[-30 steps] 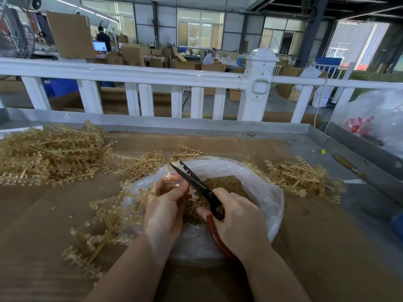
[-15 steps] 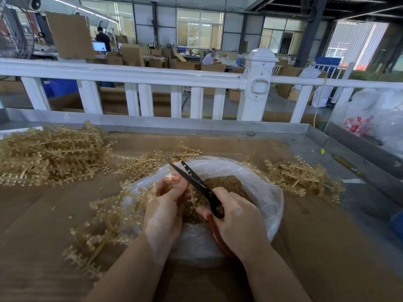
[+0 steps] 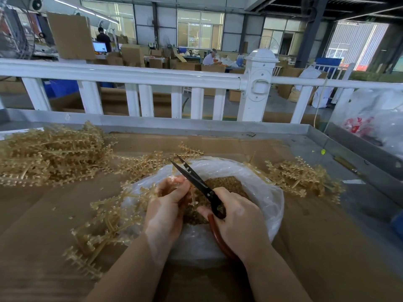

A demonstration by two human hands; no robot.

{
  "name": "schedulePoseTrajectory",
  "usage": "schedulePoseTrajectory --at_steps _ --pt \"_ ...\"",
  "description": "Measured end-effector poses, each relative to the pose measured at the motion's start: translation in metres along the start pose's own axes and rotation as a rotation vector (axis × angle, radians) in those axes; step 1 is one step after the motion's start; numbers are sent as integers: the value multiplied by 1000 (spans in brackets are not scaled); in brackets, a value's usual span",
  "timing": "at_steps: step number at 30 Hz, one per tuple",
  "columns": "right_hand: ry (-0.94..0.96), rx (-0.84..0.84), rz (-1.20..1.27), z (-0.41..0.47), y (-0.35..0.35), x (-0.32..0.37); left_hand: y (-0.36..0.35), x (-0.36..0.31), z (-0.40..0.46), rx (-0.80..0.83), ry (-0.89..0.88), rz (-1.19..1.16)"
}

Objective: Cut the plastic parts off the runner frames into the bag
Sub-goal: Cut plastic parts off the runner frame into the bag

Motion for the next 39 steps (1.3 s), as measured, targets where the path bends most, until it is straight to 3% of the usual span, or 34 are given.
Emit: schedulePoseTrajectory --at_steps 39 --pt "-26 67 -21 1 -4 -2 3 0 2 -37 -80 85"
Point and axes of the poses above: each hand's wrist, its own z-axis towards the middle knuckle, its own y-axis out of the back of the hand, x = y × z, the point moved 8 cm from there along z, towards the middle knuckle, and after that the axes turned 12 degrees about -x, right-handed, at the moved point
